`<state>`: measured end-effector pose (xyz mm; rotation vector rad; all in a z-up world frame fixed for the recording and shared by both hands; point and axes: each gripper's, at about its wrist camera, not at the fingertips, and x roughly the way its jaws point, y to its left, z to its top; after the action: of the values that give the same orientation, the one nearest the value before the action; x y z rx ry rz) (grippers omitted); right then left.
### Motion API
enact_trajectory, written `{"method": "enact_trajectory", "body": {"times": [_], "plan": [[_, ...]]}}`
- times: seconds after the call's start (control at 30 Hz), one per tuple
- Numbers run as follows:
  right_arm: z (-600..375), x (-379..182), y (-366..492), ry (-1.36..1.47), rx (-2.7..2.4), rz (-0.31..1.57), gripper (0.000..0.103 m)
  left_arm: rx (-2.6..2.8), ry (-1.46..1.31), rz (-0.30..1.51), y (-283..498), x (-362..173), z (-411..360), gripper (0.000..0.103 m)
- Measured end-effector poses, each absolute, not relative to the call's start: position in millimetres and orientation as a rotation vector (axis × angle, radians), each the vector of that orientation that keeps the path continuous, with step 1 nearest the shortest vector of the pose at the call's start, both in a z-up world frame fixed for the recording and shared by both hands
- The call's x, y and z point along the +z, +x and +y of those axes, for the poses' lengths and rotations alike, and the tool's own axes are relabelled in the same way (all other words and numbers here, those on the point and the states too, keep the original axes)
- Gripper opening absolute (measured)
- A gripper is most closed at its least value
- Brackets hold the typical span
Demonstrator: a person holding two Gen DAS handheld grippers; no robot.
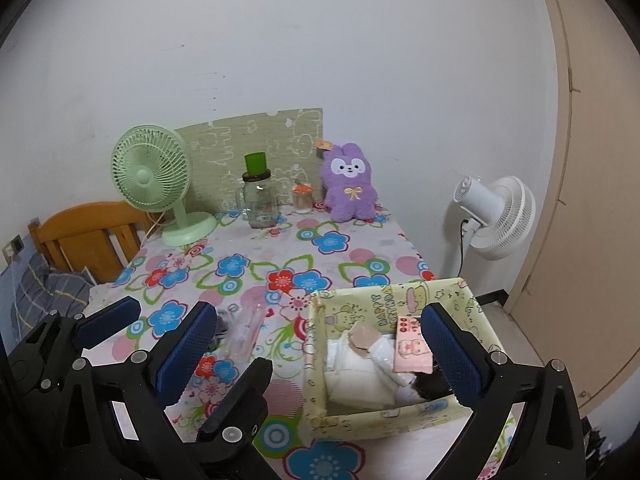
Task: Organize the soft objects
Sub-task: 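Withdraw both grippers from the gift box and move over the bed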
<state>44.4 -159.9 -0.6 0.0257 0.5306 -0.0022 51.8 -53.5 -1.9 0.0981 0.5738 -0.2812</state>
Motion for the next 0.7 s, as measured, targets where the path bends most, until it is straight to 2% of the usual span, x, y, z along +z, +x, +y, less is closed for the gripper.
{"method": "enact_trajectory", "body": {"times": [0.7], "plan": [[-119.3,-16.6,57.1,0.033,0.065,0.575,0.103,-0.235,0.061,0.593,62.5,-16.8,-10.6,0.103]]}}
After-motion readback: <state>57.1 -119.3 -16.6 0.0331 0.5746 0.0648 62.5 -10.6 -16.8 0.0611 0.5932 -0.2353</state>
